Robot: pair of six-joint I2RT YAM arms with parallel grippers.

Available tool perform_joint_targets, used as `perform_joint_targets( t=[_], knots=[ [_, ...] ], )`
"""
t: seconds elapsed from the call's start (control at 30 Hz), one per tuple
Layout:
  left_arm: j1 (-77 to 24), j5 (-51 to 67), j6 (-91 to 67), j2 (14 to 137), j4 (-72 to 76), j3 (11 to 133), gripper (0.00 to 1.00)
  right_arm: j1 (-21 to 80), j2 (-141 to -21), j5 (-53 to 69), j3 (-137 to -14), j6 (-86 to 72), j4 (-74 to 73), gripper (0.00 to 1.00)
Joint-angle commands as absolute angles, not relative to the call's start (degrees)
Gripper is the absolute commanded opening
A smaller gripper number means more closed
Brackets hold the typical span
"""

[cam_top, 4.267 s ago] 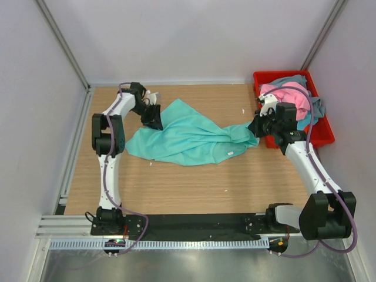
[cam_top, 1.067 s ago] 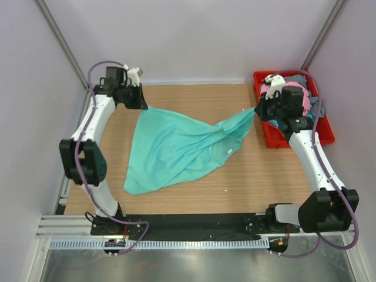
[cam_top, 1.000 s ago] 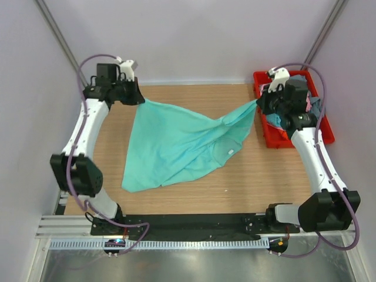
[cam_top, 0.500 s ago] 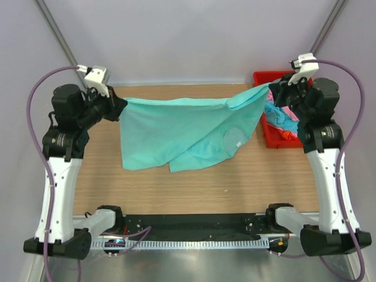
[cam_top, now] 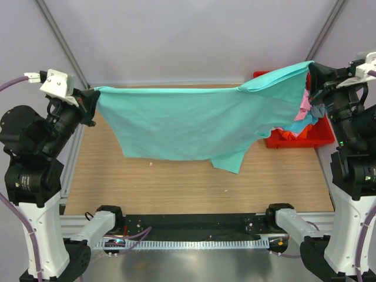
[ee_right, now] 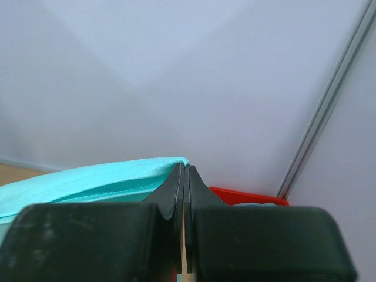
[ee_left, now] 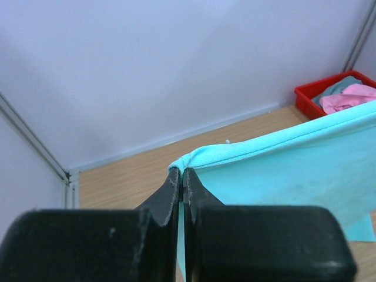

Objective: Fold and stack the t-shirts
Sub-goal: Flatten the tshirt out

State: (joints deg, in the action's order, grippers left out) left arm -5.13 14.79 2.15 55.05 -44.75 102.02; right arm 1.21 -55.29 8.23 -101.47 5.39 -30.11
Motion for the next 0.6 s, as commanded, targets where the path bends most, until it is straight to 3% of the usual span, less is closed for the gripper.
perform_joint_targets(
  t=[0.0,0.23,0.57],
  knots=[
    [-4.92,10.11,5.45,57.57,-43.51,102.49,0.0,0.79,-59.85,2.9,-103.97,7.91,-32.08,0.01],
    [-4.92,9.14,6.15,60.9,-36.48,95.36,0.0,0.79,-64.86,2.11,-102.04,6.95,-29.09,0.01],
    [-4.92,10.46,4.48,59.86,-38.84,101.6,0.0,0.79,-63.82,3.52,-107.58,6.42,-32.43,0.01]
  ],
)
